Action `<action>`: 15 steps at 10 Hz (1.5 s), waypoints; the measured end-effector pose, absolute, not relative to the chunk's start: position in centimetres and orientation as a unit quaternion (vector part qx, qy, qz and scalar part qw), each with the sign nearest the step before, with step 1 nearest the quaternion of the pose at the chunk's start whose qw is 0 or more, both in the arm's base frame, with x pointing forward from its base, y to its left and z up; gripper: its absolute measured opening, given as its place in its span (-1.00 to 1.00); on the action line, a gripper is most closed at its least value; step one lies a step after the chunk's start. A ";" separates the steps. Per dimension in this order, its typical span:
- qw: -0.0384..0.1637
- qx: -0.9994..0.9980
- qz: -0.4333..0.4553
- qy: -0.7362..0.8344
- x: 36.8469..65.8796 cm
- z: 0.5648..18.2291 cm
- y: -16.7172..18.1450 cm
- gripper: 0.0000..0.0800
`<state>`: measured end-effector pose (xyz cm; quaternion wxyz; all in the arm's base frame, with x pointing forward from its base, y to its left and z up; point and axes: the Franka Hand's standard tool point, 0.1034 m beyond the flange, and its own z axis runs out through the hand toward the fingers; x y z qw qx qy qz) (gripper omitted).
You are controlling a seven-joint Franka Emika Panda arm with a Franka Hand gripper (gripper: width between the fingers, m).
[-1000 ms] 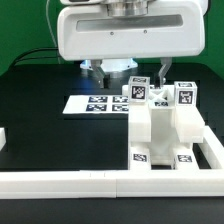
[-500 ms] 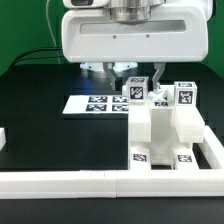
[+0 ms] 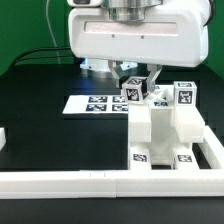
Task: Assemble chair
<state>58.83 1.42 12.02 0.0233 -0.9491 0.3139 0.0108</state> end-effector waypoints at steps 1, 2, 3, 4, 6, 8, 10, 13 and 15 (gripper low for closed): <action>0.026 -0.924 0.013 0.382 58.8 12.0 1.5 -0.30; 0.030 -0.889 0.015 0.456 58.9 12.0 1.7 -0.30; 0.032 -0.862 0.014 0.505 59.0 12.0 2.0 -0.29; 0.036 -0.813 0.016 0.580 59.0 12.0 2.5 -0.29; 0.036 -0.806 0.016 0.590 59.0 12.0 2.5 -0.29; 0.036 -0.823 0.015 0.567 59.0 11.9 2.5 0.39; 0.037 -0.887 0.011 0.461 59.1 12.0 2.8 0.58; 0.031 -0.963 0.004 0.269 59.1 12.0 3.1 0.62; 0.015 -0.996 -0.008 0.082 59.3 12.1 3.4 0.62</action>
Offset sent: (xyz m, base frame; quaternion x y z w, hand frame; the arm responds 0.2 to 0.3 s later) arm 0.0002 0.0093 -0.0032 0.0114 0.0070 0.3692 0.9293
